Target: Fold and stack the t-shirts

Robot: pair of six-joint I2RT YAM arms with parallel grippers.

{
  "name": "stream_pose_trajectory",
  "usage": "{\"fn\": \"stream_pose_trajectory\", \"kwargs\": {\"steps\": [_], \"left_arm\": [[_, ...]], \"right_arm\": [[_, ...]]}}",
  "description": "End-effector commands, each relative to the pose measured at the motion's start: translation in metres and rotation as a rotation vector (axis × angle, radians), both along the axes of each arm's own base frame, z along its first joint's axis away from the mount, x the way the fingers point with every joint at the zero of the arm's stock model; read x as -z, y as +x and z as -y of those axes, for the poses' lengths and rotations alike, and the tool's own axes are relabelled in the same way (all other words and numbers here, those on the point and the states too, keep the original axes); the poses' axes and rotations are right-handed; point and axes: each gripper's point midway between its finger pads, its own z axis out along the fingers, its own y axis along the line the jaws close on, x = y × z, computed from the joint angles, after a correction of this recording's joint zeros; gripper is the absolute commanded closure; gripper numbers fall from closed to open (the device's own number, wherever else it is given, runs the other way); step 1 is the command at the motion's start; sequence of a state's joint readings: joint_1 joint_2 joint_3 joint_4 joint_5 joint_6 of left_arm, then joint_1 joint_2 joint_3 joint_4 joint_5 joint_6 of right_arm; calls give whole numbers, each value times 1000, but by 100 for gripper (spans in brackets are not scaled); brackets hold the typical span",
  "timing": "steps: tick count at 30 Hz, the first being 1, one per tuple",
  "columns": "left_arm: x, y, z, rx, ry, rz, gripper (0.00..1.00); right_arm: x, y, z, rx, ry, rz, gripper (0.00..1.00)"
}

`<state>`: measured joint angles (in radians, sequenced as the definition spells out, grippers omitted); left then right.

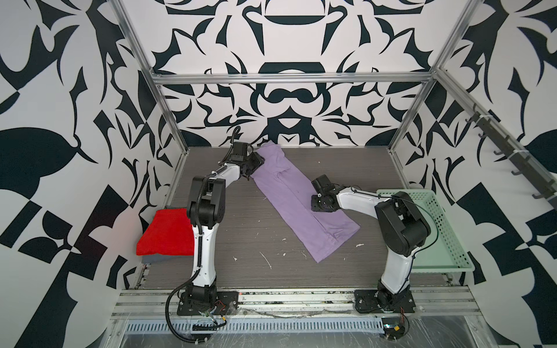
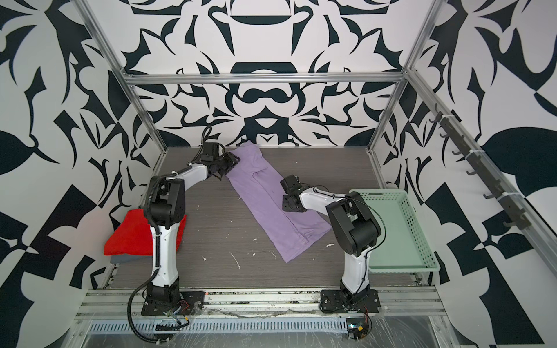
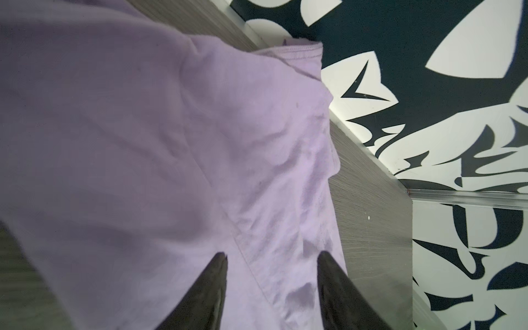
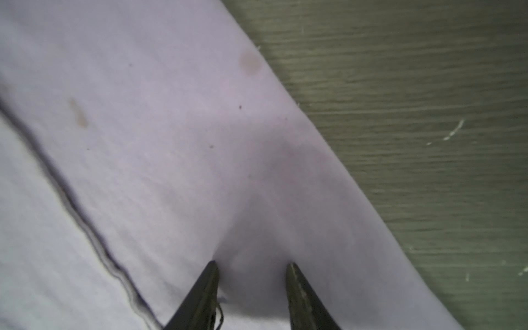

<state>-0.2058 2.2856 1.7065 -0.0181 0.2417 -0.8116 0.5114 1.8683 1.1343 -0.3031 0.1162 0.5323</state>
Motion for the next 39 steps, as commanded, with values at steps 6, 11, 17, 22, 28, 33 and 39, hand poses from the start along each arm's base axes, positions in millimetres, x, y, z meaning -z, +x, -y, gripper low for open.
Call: {"fn": "stream_pose_trajectory", "kwargs": {"steps": [6,11,17,22,28,33,39], "left_arm": [[47,17,-11,-16,76,-99,46],[57,25,16,64,28,-116,46],[51,30,85,214,-22,-67,46],[54,24,130,280,-66,-47,46],[50,28,127,221,-65,-26,46],[38,34,103,160,24,-12,45],[49,34,83,143,102,-40,45]], "right_arm": [[27,-64,0,40,100,-138,58],[44,-110,-27,21,140,-223,59],[48,-152,-52,28,162,-264,59],[40,-161,-44,74,153,-221,59],[42,-158,-28,33,40,-195,59],[41,-150,-17,-6,-48,-190,59],[38,-154,-11,13,-35,-191,58]]}}
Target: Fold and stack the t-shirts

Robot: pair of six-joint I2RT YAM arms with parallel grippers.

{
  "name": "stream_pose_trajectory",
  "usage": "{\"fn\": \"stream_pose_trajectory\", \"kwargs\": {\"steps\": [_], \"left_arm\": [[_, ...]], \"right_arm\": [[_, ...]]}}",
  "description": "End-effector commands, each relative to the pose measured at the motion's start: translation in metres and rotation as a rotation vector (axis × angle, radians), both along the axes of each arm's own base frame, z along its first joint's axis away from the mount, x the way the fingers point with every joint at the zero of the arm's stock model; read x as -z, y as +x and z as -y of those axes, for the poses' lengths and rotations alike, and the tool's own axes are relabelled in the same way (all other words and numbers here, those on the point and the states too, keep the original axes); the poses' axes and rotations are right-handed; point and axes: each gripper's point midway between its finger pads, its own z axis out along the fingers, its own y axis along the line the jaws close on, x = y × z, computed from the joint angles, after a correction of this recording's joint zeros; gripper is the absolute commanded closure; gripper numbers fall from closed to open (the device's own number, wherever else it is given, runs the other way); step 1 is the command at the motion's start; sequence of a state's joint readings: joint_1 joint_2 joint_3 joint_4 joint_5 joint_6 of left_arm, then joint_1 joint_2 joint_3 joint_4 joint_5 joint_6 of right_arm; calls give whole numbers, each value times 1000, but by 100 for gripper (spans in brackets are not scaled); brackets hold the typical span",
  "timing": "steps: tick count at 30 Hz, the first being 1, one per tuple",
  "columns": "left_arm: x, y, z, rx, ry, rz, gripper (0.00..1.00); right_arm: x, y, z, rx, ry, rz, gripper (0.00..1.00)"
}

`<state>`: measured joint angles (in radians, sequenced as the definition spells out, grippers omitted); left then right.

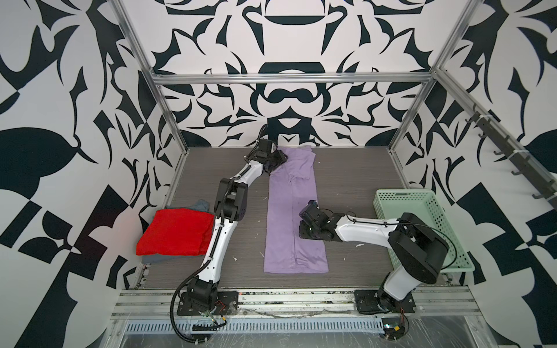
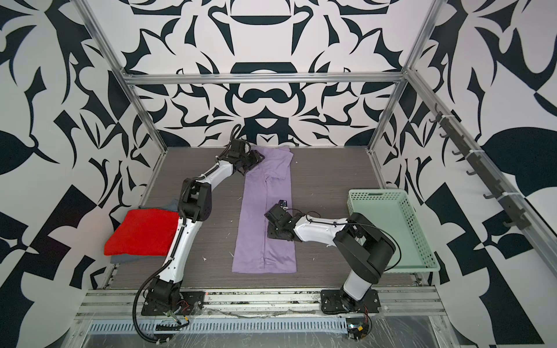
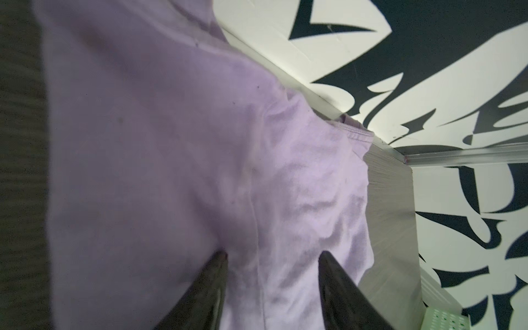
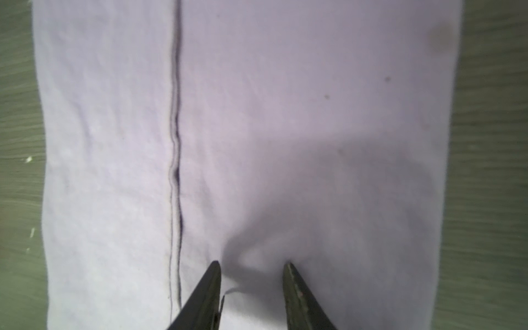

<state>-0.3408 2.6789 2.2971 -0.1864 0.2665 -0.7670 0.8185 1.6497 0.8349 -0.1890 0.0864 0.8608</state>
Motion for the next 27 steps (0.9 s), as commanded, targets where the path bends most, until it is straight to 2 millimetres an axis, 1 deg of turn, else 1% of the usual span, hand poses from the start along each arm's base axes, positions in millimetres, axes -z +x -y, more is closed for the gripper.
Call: {"fn": "stream_pose_trajectory", "kwargs": {"steps": [1,3,7,10,12,14,16,18,20,21,23,25,27], "left_arm": [[21,-8,-24,-31,102,-75,45],[15,-6,-16,3,70,-54,44],[-17,-2,2,82,-18,32,44],[-56,-1,9,129,-55,115,43],[-87,-4,12,155,-70,169,43],[-113,-13,11,171,-82,203,42],[-135,-27,6,176,-78,223,42],[-147,-48,-5,155,-58,222,42],[-145,-72,-19,122,-33,188,41],[-143,-89,-26,119,-21,164,41],[-132,-122,-41,105,23,104,41],[-118,-160,-52,102,43,41,41],[-101,-203,-63,97,59,-30,40]], "right_arm": [[34,-36,55,23,-205,-141,58],[32,-36,54,19,-193,-132,58],[20,-29,41,-24,-138,-90,57],[3,-21,27,-69,-91,-49,57],[-13,-17,19,-96,-58,-11,57],[-31,-13,18,-104,-35,36,57],[-50,-10,19,-107,-19,95,56],[-66,-5,25,-95,-17,157,54],[-77,-1,36,-72,-39,194,52],[-83,2,42,-57,-54,224,51],[-92,5,48,-41,-49,249,49],[-98,5,53,-30,-29,261,46],[-101,3,61,-3,-14,264,44]]}}
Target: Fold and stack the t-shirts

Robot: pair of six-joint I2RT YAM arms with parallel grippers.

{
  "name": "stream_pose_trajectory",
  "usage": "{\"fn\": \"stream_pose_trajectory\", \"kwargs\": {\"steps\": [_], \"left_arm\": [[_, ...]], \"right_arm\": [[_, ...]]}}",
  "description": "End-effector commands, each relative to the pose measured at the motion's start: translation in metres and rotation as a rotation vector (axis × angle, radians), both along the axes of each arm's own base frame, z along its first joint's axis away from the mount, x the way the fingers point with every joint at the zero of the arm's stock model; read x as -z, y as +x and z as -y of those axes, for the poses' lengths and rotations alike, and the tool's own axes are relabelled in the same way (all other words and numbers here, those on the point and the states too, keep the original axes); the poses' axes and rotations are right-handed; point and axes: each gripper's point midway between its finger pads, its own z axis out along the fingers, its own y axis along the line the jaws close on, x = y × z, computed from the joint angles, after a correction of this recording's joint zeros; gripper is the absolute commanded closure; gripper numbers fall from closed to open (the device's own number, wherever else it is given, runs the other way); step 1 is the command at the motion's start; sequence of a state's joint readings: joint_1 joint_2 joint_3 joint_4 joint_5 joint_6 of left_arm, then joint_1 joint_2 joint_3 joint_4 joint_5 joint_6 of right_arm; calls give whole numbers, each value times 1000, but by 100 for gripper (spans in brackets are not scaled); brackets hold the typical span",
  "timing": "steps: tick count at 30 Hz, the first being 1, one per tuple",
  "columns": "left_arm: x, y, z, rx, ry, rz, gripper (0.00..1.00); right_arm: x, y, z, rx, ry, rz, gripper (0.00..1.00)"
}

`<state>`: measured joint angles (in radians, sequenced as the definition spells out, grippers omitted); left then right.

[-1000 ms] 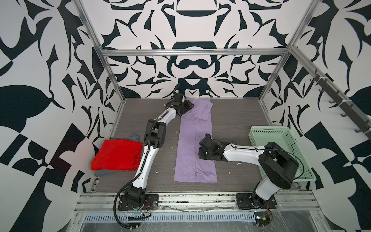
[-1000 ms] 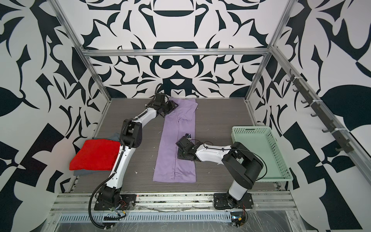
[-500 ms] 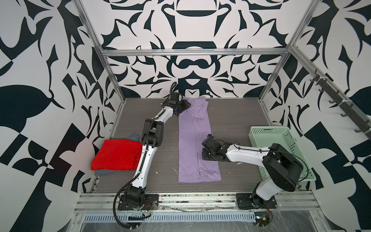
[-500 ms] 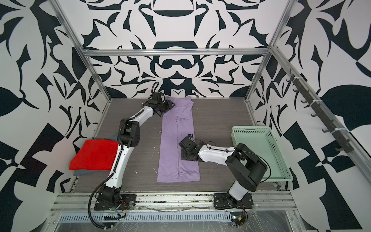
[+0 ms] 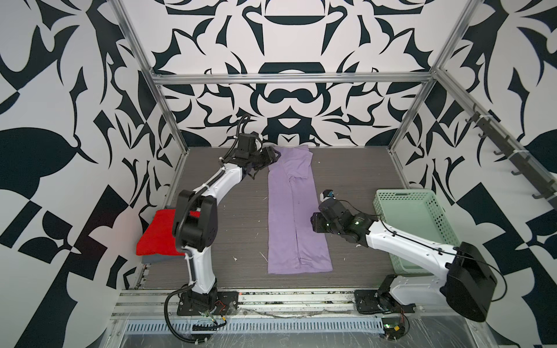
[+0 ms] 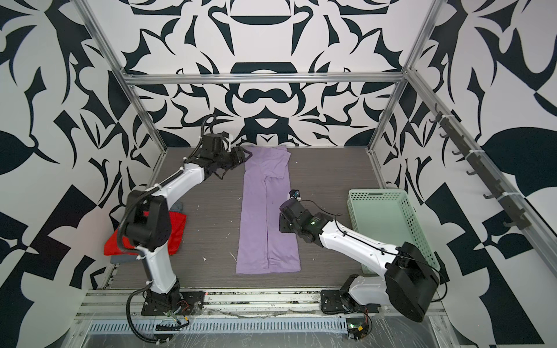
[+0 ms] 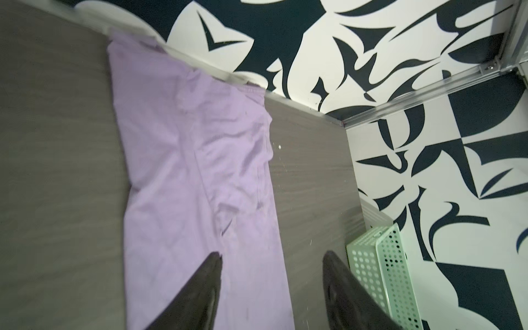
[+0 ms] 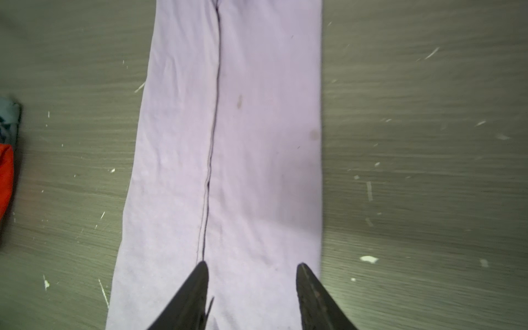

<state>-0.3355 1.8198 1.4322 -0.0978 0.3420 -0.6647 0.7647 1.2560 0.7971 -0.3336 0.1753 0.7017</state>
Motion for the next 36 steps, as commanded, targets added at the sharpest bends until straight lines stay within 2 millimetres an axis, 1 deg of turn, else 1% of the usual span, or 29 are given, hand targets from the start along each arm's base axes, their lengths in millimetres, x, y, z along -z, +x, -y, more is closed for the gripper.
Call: {"fn": "stream_pose_trajectory", "kwargs": {"steps": [1,3,4,6,8,9,12,15,20,23,27,31,34,36], "left_arm": [[60,-64,-22,-26,90,-181,40],[80,-110,-33,-38,133,-257,40],[87,-130,-36,-41,149,-287,40],[108,-179,-44,-48,195,-378,40],[124,-222,-45,-52,199,-458,40],[128,-243,-46,-53,195,-485,40],[140,-293,-53,-58,223,-552,40],[149,-326,-56,-58,235,-599,40],[170,-362,-47,-29,263,-658,41],[179,-375,-42,-9,297,-676,41],[188,-377,-32,2,308,-688,41],[197,-375,-26,3,306,-686,43],[202,-374,-23,5,303,-689,47],[203,-372,-21,6,297,-687,52]], "right_arm": [[-2,-3,22,43,-18,13,44],[1,-15,22,30,39,-26,44],[3,-20,23,29,57,-40,43],[9,-35,23,15,96,-90,43],[19,-51,26,10,120,-150,43],[25,-59,29,15,128,-177,43],[43,-80,30,20,192,-249,43],[61,-96,37,33,207,-295,43],[79,-113,42,38,217,-358,43],[87,-118,43,39,221,-380,43],[93,-125,38,21,227,-416,44],[102,-134,39,30,219,-441,45],[106,-139,38,32,234,-447,45],[107,-138,36,35,241,-447,47]]}}
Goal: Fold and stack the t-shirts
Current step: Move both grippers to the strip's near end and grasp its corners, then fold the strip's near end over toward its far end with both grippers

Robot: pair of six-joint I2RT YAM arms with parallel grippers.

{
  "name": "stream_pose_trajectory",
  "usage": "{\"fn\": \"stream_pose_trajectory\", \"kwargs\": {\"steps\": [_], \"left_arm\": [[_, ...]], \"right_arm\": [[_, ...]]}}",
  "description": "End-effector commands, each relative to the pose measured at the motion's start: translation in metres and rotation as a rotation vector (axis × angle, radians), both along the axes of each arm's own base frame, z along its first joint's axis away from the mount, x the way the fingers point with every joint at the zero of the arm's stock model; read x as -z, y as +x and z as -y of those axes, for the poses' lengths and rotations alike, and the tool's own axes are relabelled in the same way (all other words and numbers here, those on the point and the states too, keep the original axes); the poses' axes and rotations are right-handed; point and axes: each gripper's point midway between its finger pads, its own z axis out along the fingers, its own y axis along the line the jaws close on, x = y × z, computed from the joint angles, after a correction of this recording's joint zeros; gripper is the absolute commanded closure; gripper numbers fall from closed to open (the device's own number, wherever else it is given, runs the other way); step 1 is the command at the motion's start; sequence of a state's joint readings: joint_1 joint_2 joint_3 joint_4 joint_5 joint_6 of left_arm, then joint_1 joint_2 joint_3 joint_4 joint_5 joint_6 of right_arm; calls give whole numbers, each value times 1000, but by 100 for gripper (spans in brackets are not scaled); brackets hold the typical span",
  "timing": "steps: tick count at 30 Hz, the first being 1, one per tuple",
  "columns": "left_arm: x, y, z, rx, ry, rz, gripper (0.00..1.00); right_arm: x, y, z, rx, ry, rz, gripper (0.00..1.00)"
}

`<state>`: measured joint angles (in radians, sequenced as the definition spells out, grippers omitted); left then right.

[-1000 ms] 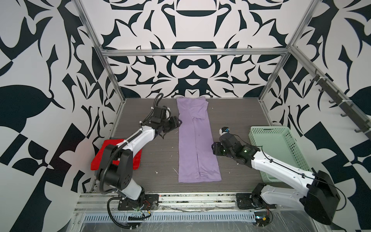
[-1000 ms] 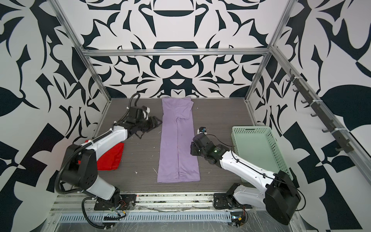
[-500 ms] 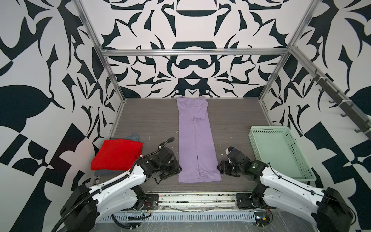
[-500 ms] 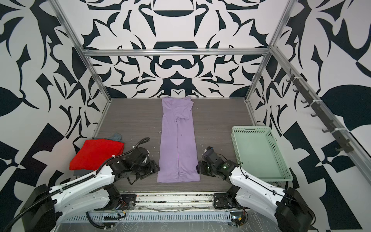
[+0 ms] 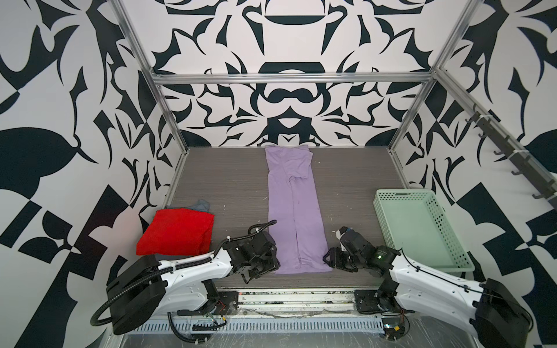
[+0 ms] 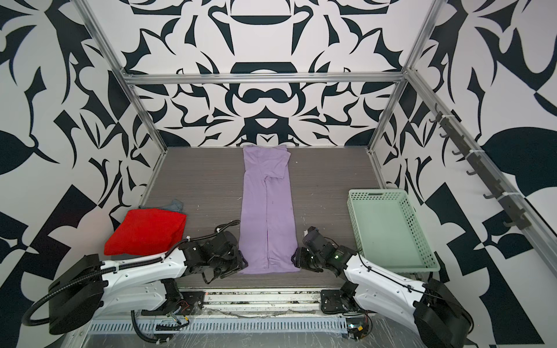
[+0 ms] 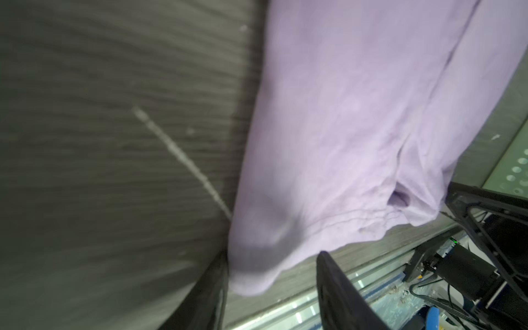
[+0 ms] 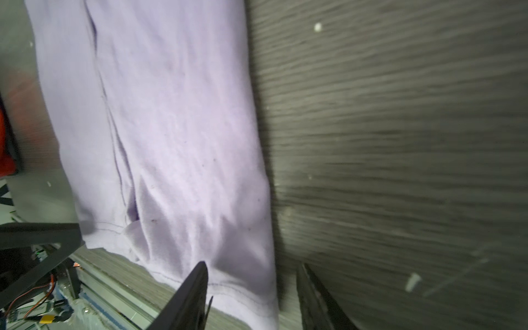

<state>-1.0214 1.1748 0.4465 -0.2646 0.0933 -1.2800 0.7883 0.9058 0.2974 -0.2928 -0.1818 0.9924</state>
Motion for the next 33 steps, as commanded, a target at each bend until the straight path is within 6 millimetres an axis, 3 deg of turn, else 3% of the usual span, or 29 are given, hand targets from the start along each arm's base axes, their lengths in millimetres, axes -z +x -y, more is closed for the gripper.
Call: {"fn": "stream_pose_trajectory", "kwargs": {"steps": [1,7,12,14,19,21,24,28,33], "left_arm": [[20,-5,-15,-25,69,-28,55],[20,-7,-17,-39,62,-29,74],[16,-7,-15,-37,46,-16,94],[15,-9,-14,-32,42,-15,100],[7,-19,-10,-4,46,-13,100],[-5,-15,-6,6,39,15,100],[-29,-1,6,25,4,99,100],[-59,33,18,29,-37,194,100],[-88,96,16,16,-79,268,100]], "right_arm": [[13,-10,3,15,-11,-55,48],[15,-18,-2,16,-17,-68,56],[12,-16,-6,24,-2,-40,90],[8,-14,-9,19,8,-30,98],[-5,-14,-13,10,21,3,100],[-20,-9,-19,2,45,52,100],[-48,6,-25,5,56,148,100],[-83,36,-41,1,54,291,100],[-112,90,-60,-8,-78,418,100]]}}
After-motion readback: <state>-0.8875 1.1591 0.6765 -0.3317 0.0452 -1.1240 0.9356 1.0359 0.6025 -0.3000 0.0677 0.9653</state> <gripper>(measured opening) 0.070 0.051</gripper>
